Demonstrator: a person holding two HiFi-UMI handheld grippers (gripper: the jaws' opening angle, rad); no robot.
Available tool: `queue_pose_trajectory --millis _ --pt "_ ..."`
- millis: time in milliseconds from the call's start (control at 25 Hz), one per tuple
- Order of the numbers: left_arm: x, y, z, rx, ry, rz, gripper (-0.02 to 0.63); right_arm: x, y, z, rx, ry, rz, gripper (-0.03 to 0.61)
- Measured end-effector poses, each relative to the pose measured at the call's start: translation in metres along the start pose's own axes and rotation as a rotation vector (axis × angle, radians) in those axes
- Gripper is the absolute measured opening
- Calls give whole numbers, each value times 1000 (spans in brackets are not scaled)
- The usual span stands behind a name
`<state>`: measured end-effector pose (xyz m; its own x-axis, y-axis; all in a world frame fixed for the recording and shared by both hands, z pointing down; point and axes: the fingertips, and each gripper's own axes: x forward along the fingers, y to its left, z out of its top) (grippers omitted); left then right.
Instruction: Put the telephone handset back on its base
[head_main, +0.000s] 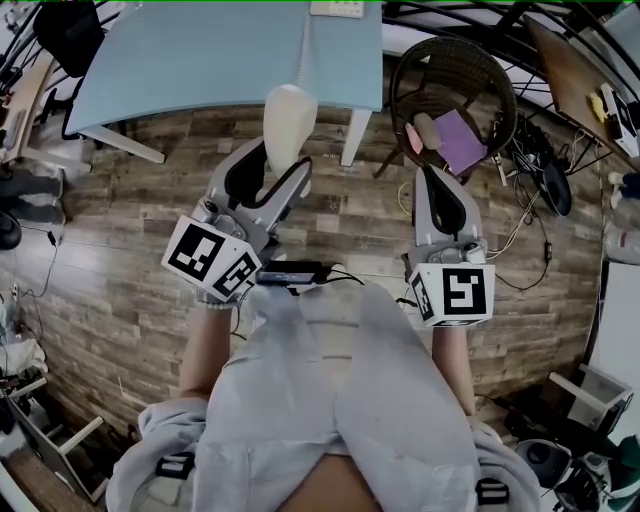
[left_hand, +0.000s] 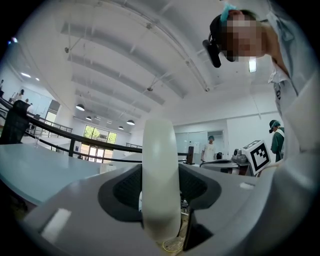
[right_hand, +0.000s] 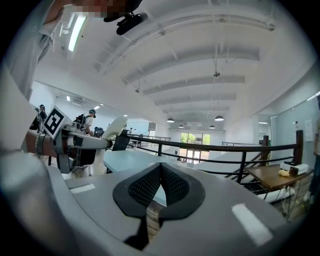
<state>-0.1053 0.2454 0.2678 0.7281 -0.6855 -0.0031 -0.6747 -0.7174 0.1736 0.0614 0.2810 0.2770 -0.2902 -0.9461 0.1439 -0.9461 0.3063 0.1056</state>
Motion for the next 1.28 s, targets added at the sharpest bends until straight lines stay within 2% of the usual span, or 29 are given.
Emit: queue_pose_trajectory --millis 440,760,1280 --pt "1 -18 -2 13 -20 49 210 -11 -15 -13 27 -25 32 6" --pt "-1 -30 -5 21 -41 75 210 -18 -20 -19 2 -18 57 6" --pt "38 18 -4 1 -55 63 210 35 -35 -16 -6 -20 31 6"
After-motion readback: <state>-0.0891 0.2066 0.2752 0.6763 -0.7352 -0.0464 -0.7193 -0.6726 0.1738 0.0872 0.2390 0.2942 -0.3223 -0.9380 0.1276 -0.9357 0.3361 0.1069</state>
